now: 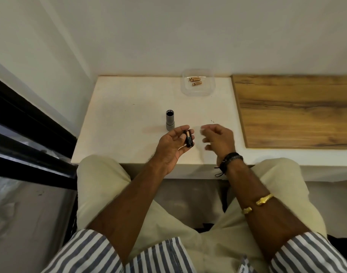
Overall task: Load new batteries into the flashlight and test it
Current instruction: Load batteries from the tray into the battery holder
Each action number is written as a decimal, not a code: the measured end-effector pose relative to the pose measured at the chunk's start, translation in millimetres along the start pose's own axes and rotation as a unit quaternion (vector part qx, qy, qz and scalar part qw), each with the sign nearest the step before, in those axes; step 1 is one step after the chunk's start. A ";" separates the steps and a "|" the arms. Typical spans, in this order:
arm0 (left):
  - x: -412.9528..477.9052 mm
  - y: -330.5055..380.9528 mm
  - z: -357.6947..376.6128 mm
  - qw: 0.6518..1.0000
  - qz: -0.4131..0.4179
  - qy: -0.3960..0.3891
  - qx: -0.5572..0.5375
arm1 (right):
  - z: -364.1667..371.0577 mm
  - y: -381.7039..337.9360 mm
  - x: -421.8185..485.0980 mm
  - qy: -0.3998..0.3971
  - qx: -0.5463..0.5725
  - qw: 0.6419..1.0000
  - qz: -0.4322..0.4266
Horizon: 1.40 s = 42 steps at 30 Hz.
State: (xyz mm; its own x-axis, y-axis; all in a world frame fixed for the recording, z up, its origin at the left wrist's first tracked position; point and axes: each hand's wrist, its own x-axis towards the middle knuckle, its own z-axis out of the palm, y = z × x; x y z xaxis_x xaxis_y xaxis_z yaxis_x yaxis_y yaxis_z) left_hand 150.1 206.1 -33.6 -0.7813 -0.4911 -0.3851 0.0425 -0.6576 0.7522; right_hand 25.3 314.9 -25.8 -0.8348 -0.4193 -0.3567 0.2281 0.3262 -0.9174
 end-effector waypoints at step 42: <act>3.3 -15.2 2.1 0.959 0.121 0.051 0.251 | 21.1 -3.3 -15.8 -0.088 0.141 0.979 0.115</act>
State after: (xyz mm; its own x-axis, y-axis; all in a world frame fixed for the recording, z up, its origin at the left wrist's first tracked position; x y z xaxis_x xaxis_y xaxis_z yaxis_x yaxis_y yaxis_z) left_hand 145.5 215.8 -45.2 -0.7199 -0.6652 -0.1980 -0.1099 -0.1724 0.9789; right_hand 48.3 302.5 -20.8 -0.6514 -0.5091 -0.5627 0.5506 0.1931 -0.8121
